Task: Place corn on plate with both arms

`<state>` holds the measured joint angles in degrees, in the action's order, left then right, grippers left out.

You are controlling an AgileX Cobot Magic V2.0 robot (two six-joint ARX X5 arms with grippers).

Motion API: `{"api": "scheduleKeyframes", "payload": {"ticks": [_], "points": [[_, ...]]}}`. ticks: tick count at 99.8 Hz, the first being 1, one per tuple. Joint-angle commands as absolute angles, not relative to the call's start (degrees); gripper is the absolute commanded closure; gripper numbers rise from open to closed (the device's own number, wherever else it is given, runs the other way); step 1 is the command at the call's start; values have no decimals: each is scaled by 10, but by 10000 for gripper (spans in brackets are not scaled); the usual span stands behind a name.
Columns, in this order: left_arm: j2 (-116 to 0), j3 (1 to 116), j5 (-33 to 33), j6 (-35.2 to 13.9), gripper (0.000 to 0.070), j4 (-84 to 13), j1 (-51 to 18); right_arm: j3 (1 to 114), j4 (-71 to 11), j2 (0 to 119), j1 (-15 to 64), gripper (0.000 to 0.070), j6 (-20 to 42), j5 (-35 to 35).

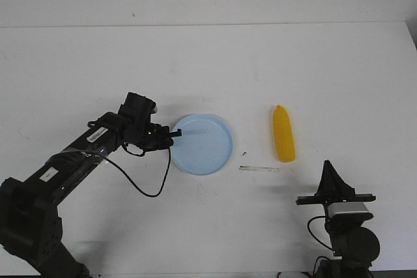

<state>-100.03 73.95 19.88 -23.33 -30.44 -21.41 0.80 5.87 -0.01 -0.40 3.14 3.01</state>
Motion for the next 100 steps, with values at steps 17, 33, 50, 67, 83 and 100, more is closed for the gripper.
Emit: {"api": "scheduleKeyframes", "payload": {"ticks": [17,33,50,67,83,100], "points": [[-1017,748,204,-234,568,-305,-218,7,64,1,-3,686,27,30],[-1009,748,204,-232,568,-305,-218,7,64,1,-3,686,27,30],[-973,748,183,-227,569,-299,-205,7,64,1,-3,686,27,30],[-928,748,168,-189,572,-288,-187,7,64,1,-3,686,27,30],[-866,719,167,-157,577,-204,-163,7,64,1,-3,686,27,30],[-779,631,163,-130,578,-23,-140,7,64,1,-3,686,27,30]]}}
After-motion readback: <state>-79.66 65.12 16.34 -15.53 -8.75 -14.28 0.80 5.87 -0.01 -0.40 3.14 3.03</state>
